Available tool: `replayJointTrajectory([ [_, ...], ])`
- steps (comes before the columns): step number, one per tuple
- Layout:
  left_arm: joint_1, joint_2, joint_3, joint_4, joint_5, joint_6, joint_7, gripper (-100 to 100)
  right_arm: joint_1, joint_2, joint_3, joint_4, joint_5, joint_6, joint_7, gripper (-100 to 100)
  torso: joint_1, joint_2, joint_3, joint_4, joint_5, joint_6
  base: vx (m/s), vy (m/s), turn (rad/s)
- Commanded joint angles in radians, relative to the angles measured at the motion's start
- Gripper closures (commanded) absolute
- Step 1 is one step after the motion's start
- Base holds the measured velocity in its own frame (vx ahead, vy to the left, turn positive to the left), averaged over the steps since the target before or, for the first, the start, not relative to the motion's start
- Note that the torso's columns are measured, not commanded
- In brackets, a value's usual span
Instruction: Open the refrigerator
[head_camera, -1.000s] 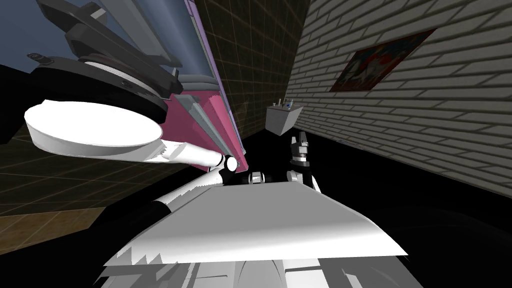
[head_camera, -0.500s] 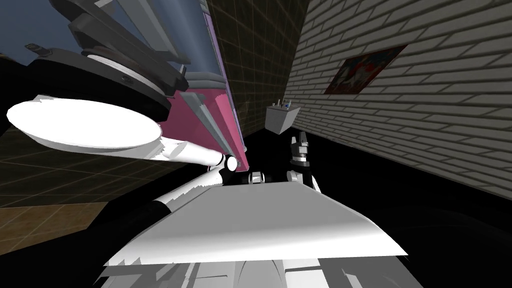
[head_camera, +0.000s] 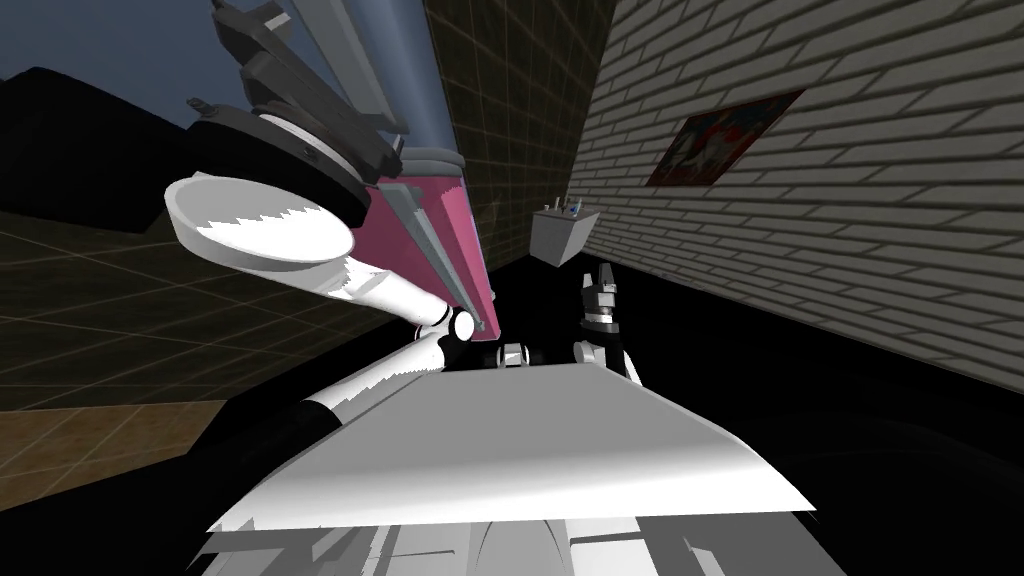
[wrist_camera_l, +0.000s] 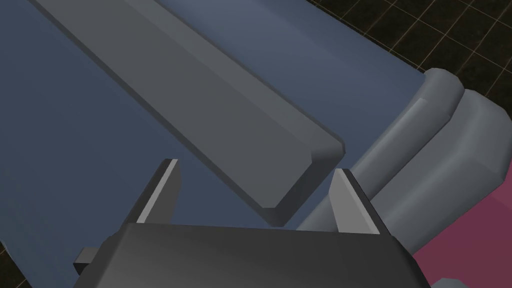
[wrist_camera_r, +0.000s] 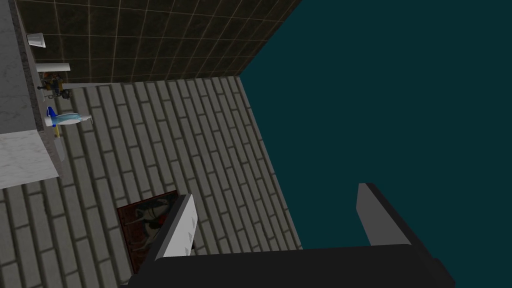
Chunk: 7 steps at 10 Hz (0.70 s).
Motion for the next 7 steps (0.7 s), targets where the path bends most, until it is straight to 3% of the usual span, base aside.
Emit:
replayJointTrajectory([
  [1, -0.050, 0.035, -0.049, 0.062, 0.049, -0.060, -0.014, 100, 0.000, 0.000, 0.000, 0.000, 0.000, 0.000, 0.000, 0, 0.002, 0.002, 0.002, 0.000, 0.001, 0.001, -0.140, 0.058, 0.010],
  [3, -0.067, 0.035, -0.057, 0.137, 0.064, -0.095, -0.014, 100, 0.000, 0.000, 0.000, 0.000, 0.000, 0.000, 0.000, 0, -0.001, 0.022, 0.016, 0.009, -0.003, 0.004, -0.189, 0.161, -0.053],
  [5, -0.067, 0.035, -0.057, 0.200, 0.064, -0.132, -0.014, 100, 0.000, 0.000, 0.000, 0.000, 0.000, 0.000, 0.000, 0, -0.005, 0.014, 0.011, 0.007, -0.001, 0.000, -0.055, 0.037, 0.012],
  [7, -0.067, 0.035, -0.057, 0.200, 0.064, -0.168, -0.014, 100, 0.000, 0.000, 0.000, 0.000, 0.000, 0.000, 0.000, 0, -0.006, 0.005, 0.004, 0.004, -0.002, 0.001, 0.010, -0.016, 0.007],
])
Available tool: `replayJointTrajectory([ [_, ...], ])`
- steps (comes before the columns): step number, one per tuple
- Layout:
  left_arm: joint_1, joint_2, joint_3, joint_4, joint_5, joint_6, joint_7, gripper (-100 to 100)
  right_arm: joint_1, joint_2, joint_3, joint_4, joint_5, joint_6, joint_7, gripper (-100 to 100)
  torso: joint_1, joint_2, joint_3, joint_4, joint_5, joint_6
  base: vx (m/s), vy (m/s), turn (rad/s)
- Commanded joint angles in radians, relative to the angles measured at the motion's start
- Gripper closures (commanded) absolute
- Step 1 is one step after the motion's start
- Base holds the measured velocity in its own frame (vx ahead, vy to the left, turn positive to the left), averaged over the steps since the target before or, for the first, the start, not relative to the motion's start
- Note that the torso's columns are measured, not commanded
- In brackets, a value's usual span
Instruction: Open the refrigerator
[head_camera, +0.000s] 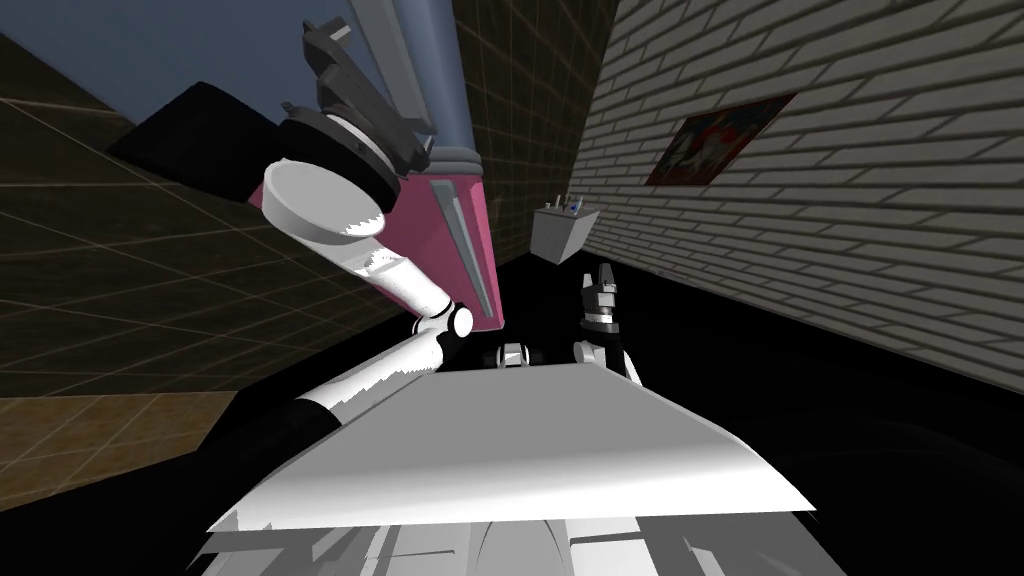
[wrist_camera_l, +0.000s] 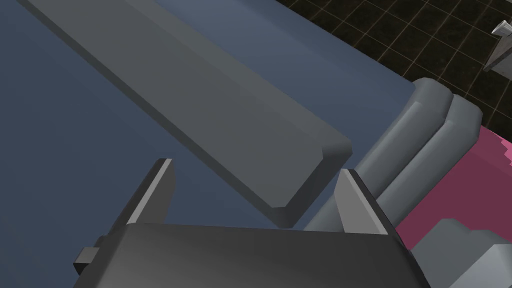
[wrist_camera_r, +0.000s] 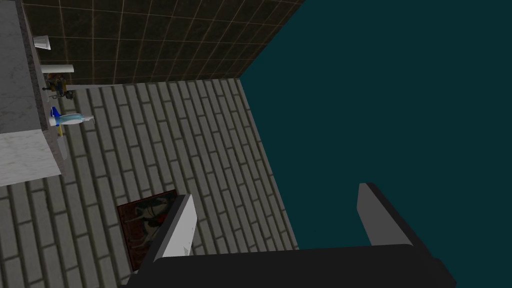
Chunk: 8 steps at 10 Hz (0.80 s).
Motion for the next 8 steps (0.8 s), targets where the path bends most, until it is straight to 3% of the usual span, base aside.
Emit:
replayJointTrajectory([
  [1, -0.045, 0.035, -0.049, 0.052, 0.054, -0.070, -0.012, 100, 0.000, 0.000, 0.000, 0.000, 0.000, 0.000, 0.000, 0, 0.001, 0.002, 0.001, 0.000, 0.000, 0.000, -0.139, 0.102, -0.009],
  [3, -0.072, 0.035, -0.057, 0.127, 0.066, -0.119, -0.012, 100, 0.000, 0.000, 0.000, 0.000, 0.000, 0.000, 0.000, 0, 0.003, 0.022, 0.015, 0.007, 0.000, 0.002, -0.195, 0.161, -0.035],
  [5, -0.072, 0.035, -0.057, 0.185, 0.066, -0.147, -0.012, 100, 0.000, 0.000, 0.000, 0.000, 0.000, 0.000, 0.000, 0, -0.003, 0.012, 0.009, 0.006, -0.001, 0.000, -0.053, 0.017, 0.009],
  [8, -0.072, 0.035, -0.057, 0.185, 0.066, -0.182, -0.012, 100, 0.000, 0.000, 0.000, 0.000, 0.000, 0.000, 0.000, 0, -0.001, 0.008, 0.005, 0.007, -0.001, 0.002, 0.016, -0.017, 0.003],
])
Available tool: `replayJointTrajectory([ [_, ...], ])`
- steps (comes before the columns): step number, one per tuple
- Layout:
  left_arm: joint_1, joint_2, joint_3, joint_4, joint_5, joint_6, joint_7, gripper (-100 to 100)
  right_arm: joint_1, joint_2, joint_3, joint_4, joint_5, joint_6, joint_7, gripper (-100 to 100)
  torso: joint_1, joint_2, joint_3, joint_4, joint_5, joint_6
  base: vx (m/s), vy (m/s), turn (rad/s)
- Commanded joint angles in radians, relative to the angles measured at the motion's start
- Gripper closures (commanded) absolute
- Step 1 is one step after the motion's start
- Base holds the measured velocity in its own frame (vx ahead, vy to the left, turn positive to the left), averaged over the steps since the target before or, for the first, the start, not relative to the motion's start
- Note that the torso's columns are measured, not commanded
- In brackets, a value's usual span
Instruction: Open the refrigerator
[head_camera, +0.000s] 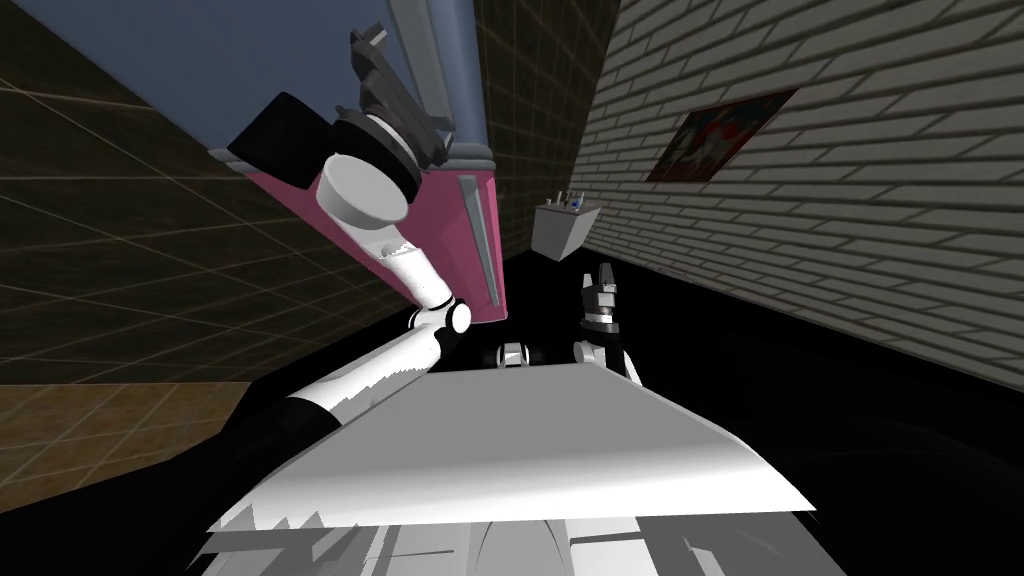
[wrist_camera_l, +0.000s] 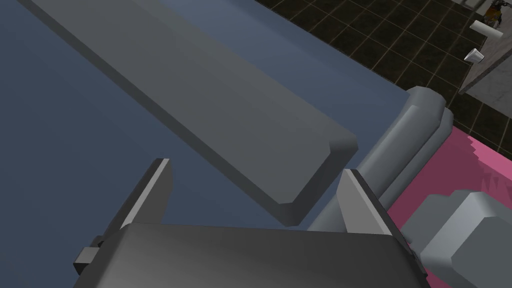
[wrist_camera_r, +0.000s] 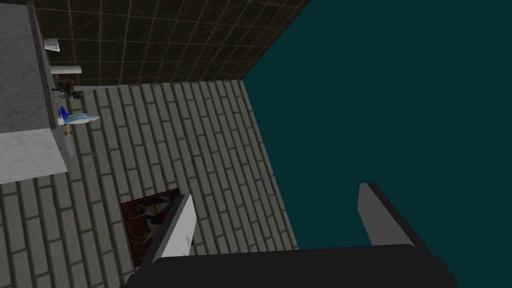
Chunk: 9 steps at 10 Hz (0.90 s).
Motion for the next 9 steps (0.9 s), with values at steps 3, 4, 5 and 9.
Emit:
replayJointTrajectory([
  [3, -0.074, 0.026, -0.063, 0.147, 0.060, -0.094, -0.012, 100, -0.001, 0.000, 0.000, 0.000, 0.000, 0.000, 0.000, 0, 0.002, 0.021, 0.016, 0.005, 0.000, 0.002, -0.169, 0.142, -0.028],
  [4, -0.074, 0.026, -0.063, 0.176, 0.060, -0.109, -0.012, 100, -0.001, 0.000, 0.000, 0.000, 0.000, 0.000, 0.000, 0, -0.001, 0.016, 0.013, 0.003, 0.001, 0.000, -0.103, 0.045, 0.015],
  [5, -0.074, 0.026, -0.063, 0.176, 0.060, -0.129, -0.012, 100, 0.000, 0.000, 0.000, 0.000, 0.000, 0.000, 0.000, 0, -0.005, 0.006, 0.006, 0.000, -0.001, 0.001, -0.046, -0.007, 0.022],
  [9, -0.108, 0.055, -0.109, 0.247, 0.110, -0.196, -0.026, 100, 0.000, 0.000, 0.000, 0.000, 0.000, 0.000, 0.000, 0, -0.002, 0.005, 0.004, 0.002, -0.001, 0.002, -0.021, 0.014, -0.005],
])
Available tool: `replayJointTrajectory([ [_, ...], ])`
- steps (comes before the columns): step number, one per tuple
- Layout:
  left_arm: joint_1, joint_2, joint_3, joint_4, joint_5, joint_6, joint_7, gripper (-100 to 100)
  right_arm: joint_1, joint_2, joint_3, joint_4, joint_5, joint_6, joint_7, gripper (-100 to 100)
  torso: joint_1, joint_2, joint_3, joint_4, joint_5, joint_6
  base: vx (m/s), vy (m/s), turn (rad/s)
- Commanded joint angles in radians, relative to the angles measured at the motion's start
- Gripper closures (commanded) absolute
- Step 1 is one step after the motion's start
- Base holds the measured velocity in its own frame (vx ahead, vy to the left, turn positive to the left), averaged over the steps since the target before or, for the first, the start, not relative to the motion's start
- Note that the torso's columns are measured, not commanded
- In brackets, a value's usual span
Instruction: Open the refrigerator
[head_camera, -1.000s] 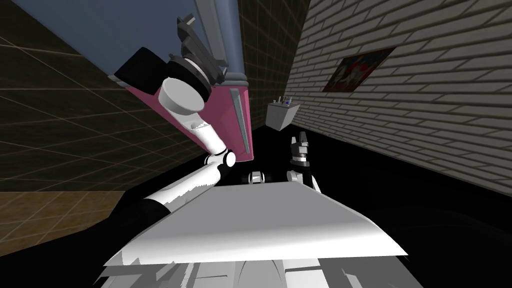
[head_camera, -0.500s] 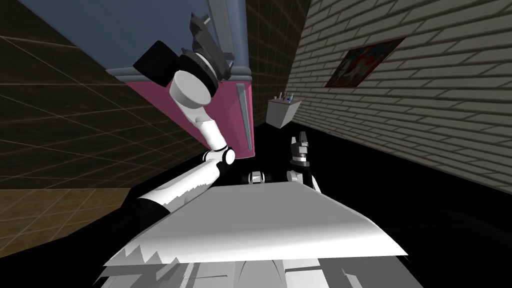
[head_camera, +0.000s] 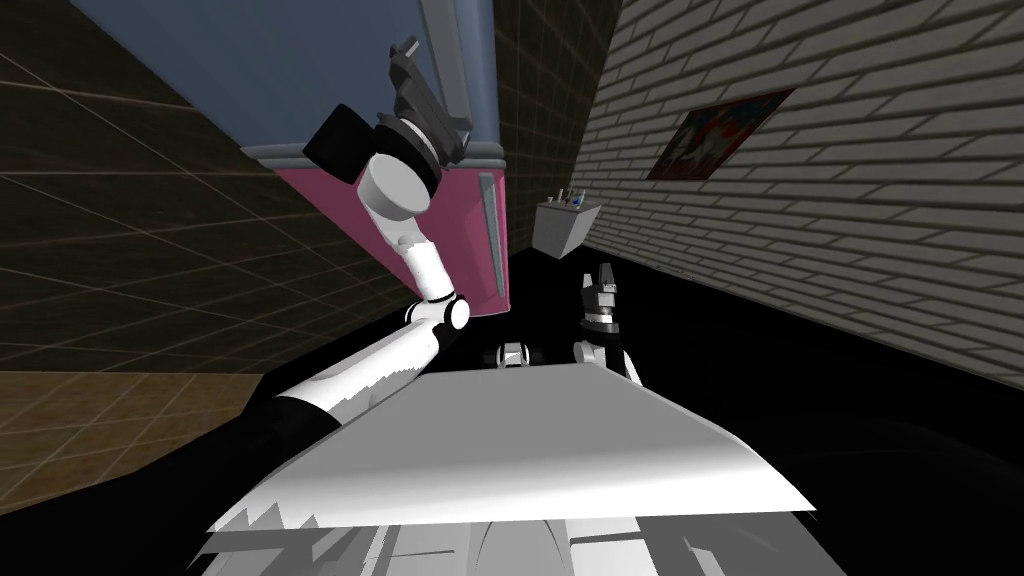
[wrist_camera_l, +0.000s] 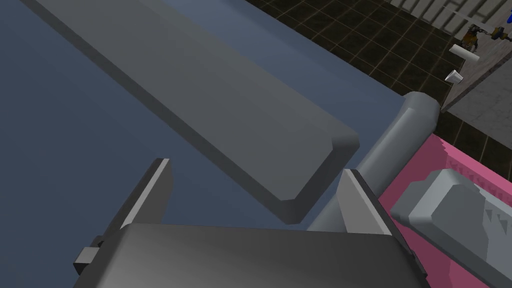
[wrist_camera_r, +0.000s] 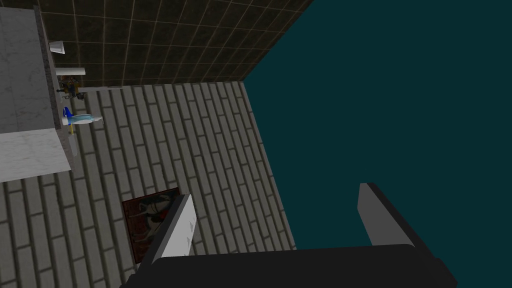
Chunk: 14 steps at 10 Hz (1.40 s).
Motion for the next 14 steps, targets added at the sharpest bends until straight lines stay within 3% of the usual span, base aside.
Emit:
replayJointTrajectory([
  [1, -0.070, 0.025, -0.063, 0.075, 0.063, -0.061, -0.012, 100, 0.000, 0.000, 0.000, 0.000, 0.000, 0.000, 0.000, 0, 0.003, 0.013, 0.009, 0.002, 0.000, 0.002, -0.247, 0.182, -0.033],
  [3, -0.070, 0.025, -0.063, 0.157, 0.064, -0.105, -0.012, 100, -0.001, 0.000, 0.000, 0.000, 0.000, 0.000, 0.000, 0, -0.001, 0.013, 0.011, 0.001, 0.000, 0.000, -0.135, 0.096, -0.012],
  [7, -0.070, 0.025, -0.063, 0.166, 0.064, -0.163, -0.012, 100, 0.000, 0.000, 0.000, 0.000, 0.000, 0.000, 0.000, 0, -0.004, -0.003, -0.001, -0.001, -0.001, 0.002, 0.007, -0.016, 0.005],
  [8, -0.099, 0.054, -0.109, 0.227, 0.107, -0.189, -0.025, 100, 0.000, 0.000, 0.000, 0.000, 0.000, 0.000, 0.000, 0, -0.002, 0.002, 0.002, 0.000, -0.001, 0.002, -0.163, 0.084, -0.020],
  [9, -0.120, 0.054, -0.122, 0.269, 0.127, -0.214, -0.025, 100, -0.001, 0.000, 0.000, 0.000, 0.000, 0.000, 0.000, 0, 0.002, 0.014, 0.010, 0.001, 0.000, 0.003, -0.231, 0.160, -0.028],
  [11, -0.124, 0.054, -0.122, 0.351, 0.127, -0.256, -0.025, 100, -0.001, 0.000, 0.000, 0.000, 0.000, 0.000, 0.000, 0, -0.003, 0.011, 0.009, 0.002, -0.001, 0.002, -0.117, 0.101, -0.015],
  [13, -0.124, 0.054, -0.122, 0.353, 0.127, -0.300, -0.025, 100, 0.000, 0.000, 0.000, 0.000, 0.000, 0.000, 0.000, 0, -0.006, -0.004, -0.002, -0.002, -0.001, 0.001, -0.011, -0.008, 0.013],
  [14, -0.148, 0.083, -0.178, 0.429, 0.183, -0.332, -0.039, 100, 0.000, 0.000, 0.000, 0.000, 0.000, 0.000, 0.000, 0, -0.005, -0.005, -0.003, -0.002, -0.001, 0.002, -0.180, 0.130, -0.022],
])
